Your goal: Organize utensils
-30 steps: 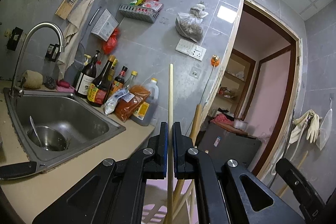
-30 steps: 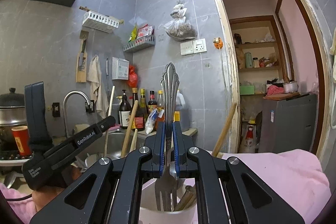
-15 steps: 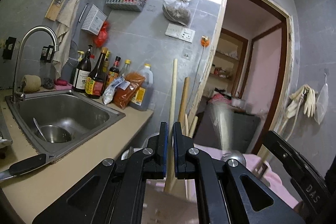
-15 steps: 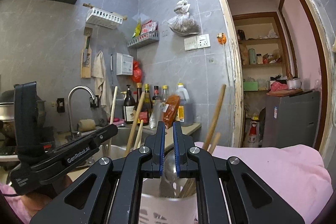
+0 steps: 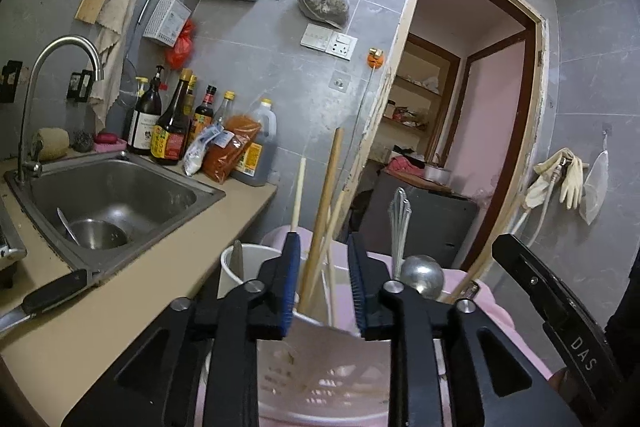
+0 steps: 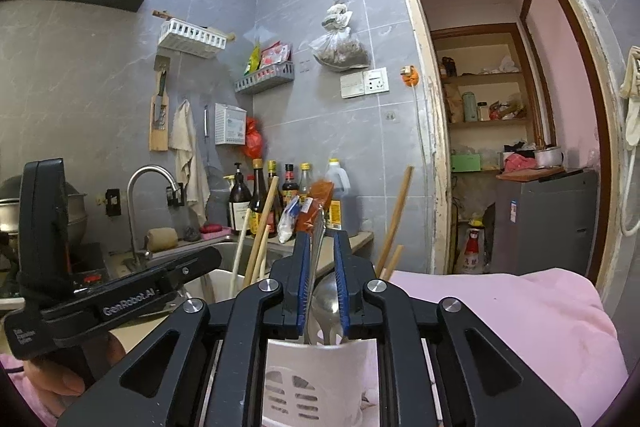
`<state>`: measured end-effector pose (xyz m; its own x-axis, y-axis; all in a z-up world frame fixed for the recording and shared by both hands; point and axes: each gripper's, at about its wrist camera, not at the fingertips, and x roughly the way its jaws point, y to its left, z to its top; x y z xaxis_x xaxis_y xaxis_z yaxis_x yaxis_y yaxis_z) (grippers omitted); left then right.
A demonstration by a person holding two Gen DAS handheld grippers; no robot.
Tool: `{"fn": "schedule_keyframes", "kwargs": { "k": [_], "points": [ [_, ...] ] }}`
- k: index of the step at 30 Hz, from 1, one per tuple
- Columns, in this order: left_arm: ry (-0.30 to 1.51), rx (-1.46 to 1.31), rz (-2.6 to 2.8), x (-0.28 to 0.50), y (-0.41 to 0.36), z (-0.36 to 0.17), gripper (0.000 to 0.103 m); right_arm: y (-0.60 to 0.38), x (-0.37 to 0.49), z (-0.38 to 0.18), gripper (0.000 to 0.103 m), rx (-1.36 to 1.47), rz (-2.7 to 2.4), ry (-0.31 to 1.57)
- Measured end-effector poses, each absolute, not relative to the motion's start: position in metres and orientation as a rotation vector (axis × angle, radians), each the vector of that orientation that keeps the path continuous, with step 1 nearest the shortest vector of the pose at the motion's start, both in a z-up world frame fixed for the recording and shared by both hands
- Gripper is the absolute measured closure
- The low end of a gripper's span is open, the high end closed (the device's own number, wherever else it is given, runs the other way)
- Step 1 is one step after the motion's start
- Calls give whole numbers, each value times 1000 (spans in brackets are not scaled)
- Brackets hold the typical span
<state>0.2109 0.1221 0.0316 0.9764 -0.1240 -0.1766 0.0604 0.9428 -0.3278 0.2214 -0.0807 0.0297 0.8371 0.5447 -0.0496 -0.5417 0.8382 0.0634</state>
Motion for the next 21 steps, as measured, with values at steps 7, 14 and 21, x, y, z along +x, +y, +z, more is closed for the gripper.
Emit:
{"fn": "schedule_keyframes", "kwargs": {
  "k": [7, 14, 21],
  "points": [
    [245, -312, -101, 193, 112, 38, 73, -99, 204, 32, 81, 49, 533, 72],
    [295, -281, -134, 174, 93, 41, 61, -129, 181, 32, 74, 47, 454, 97],
    [308, -239, -140, 151, 75, 41, 38, -159, 158, 31, 59, 57, 389, 120]
  ]
}}
